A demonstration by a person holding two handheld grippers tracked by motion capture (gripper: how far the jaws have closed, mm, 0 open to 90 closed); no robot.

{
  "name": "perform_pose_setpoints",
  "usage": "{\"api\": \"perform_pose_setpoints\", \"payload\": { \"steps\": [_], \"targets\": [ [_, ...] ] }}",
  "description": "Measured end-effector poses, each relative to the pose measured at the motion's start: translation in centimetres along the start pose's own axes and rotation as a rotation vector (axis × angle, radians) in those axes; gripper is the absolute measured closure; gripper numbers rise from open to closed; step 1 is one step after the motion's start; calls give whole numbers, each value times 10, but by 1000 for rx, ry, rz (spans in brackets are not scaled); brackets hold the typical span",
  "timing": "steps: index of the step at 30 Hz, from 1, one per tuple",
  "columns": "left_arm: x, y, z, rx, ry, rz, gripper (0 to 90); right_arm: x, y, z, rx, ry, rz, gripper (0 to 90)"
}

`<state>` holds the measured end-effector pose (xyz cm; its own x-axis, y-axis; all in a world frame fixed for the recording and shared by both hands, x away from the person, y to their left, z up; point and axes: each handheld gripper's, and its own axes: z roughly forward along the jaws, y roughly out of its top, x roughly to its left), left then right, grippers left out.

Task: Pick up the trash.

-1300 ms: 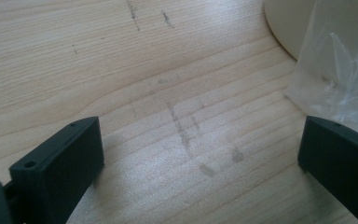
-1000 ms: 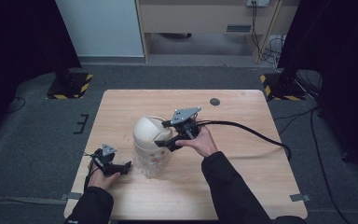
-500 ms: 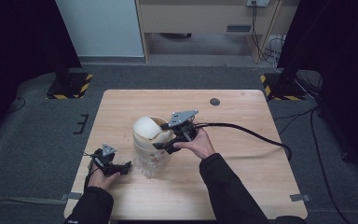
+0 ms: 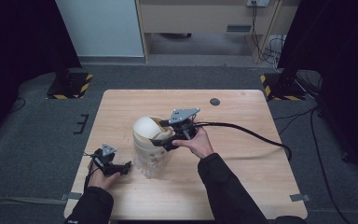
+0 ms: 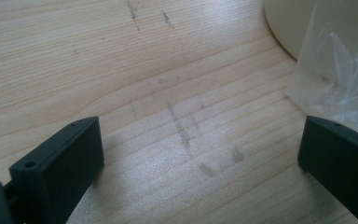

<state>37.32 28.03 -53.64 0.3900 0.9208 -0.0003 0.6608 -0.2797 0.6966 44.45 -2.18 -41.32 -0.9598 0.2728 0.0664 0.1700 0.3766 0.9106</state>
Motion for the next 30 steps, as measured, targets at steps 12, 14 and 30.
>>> {"api": "perform_pose_setpoints", "payload": {
  "steps": [12,14,30],
  "targets": [
    [0,0,0,0,0,0,0,-4,11,-10,-41,-42,4,178],
    [0,0,0,0,0,0,0,-5,12,-12,-42,-48,6,179],
    [0,0,0,0,0,0,0,-12,6,-57,-124,-128,22,199]
  ]
}}
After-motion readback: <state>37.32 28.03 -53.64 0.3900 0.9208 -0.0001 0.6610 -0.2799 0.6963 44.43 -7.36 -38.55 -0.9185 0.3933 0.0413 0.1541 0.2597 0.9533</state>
